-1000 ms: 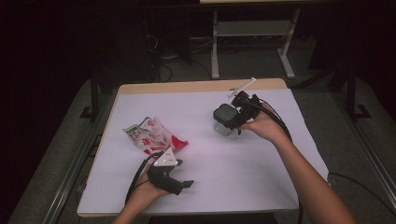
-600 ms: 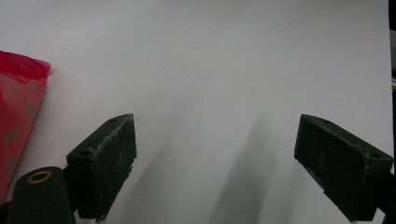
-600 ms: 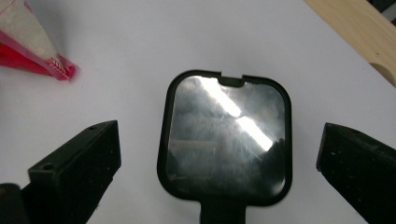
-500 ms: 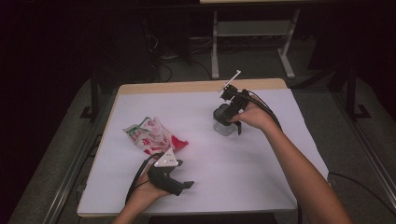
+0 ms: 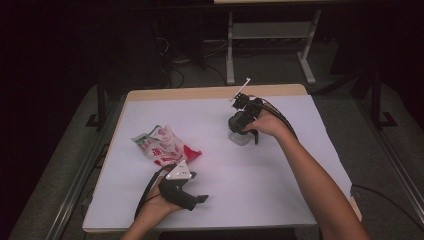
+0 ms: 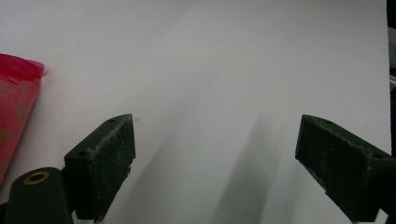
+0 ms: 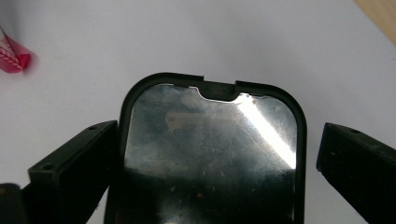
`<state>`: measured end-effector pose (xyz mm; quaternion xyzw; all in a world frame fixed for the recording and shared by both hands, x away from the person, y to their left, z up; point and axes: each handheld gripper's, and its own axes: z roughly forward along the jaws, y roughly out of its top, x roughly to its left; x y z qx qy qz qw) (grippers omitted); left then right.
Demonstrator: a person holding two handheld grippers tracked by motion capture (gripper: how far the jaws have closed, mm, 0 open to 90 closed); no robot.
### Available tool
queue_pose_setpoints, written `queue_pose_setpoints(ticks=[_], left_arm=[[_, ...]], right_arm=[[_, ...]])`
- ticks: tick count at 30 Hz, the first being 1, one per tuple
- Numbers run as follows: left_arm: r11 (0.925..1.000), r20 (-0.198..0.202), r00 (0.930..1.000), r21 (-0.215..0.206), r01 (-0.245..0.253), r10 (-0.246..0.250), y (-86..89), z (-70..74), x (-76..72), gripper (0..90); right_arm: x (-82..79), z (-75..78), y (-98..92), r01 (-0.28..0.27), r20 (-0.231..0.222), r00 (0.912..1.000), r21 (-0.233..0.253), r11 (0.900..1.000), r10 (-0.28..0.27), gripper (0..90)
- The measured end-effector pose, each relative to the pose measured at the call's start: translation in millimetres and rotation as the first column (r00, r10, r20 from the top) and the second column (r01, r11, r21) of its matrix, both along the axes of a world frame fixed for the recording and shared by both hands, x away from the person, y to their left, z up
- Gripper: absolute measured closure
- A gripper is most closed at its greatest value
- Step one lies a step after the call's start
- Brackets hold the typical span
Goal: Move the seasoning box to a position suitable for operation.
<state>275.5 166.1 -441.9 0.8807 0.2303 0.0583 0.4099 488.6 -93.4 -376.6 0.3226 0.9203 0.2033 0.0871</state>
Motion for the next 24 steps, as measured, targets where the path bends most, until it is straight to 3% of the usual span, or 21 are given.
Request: queue_pose_setpoints(ticks=[6, 15, 17, 24], left_arm=[[1.0, -0.006, 1.0, -0.001, -0.001, 0.001, -0.4, -1.0, -0.4, 11.3], [1.0, -0.006, 1.0, 0.001, 0.006, -0.006, -1.0, -1.5, -0.7, 11.4], [1.0, -0.006, 1.0, 0.004, 0.007, -0.007, -1.1, -1.7, -0.7, 11.4], [0.9999, -0.004, 0.9999, 0.005, 0.01, -0.01, -1.1, -1.8, -0.6, 11.4]], right_arm=[[3.5, -7.7, 0.8, -0.003, -0.024, 0.9997, -0.011, 1.0, 0.003, 0.0], [3.2, -11.4, 6.0, -0.029, -0.061, 0.9978, -0.018, 0.999, 0.028, 8.2], [3.0, -11.3, 6.1, -0.03, -0.063, 0.9976, -0.025, 0.999, 0.028, 13.2], [3.3, -11.1, 5.8, -0.022, -0.061, 0.9979, -0.023, 1.0, 0.02, 14.3]])
